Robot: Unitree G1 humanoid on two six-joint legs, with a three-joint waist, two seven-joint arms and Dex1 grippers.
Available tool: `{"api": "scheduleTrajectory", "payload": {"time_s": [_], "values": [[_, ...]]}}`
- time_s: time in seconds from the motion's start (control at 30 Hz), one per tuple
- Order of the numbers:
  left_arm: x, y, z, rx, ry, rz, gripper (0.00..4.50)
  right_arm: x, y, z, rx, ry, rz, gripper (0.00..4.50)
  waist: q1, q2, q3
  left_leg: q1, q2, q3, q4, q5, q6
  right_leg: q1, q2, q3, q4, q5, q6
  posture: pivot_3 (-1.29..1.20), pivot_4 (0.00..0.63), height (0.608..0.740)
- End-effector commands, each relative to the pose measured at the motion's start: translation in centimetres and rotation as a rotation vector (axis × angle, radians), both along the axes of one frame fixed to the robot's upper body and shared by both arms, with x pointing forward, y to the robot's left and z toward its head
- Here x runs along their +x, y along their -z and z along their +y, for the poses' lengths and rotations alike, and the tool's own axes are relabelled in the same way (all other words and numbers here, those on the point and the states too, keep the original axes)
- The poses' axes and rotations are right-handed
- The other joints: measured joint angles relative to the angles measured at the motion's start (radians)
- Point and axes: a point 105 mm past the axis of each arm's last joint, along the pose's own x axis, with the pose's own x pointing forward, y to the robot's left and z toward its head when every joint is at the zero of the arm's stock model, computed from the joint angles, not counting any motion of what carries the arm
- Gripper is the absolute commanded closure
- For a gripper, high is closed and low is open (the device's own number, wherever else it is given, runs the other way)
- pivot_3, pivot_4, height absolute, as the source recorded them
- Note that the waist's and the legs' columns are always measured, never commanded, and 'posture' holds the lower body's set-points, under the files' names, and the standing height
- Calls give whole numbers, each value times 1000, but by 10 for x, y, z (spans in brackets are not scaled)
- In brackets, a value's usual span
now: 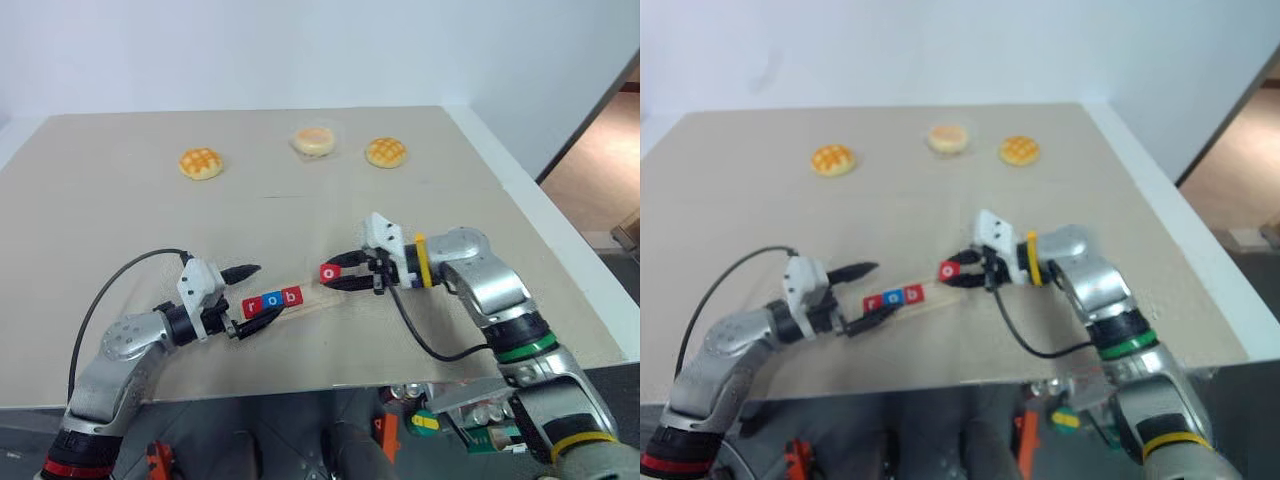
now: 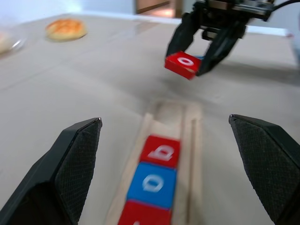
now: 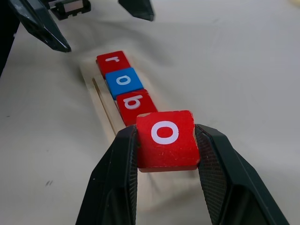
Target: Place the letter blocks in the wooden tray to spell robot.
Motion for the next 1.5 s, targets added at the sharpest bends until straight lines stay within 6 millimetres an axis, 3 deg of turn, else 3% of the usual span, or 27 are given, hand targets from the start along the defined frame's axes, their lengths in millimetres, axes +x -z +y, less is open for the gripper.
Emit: {"api": "scheduleTrajectory", "payload": {"time_s": [0.03,0.57,0.6,1.5], "values": [[-4,-10,0,-15,-9,-31,0,6,-5,11,-36,-63,-44,3302,0,0,0,-1,0,1,0,0,0,-1,0,0,0,0,0,0,150,739],[-13,-10,-1,-20,-42,-28,0,16,18,19,-128,-155,-38,3302,0,0,0,-1,0,0,1,0,0,-1,-1,0,0,1,-1,0,150,739],[-13,-10,-1,-19,-43,-28,0,17,19,19,-129,-154,-41,2802,0,0,0,-1,0,0,1,0,0,-1,-1,0,0,1,-1,0,150,739],[-14,-7,-3,-10,-47,-10,0,15,28,24,-150,-217,-10,2802,-1,0,0,2,0,1,0,0,0,1,0,0,1,1,-1,0,150,739]]}}
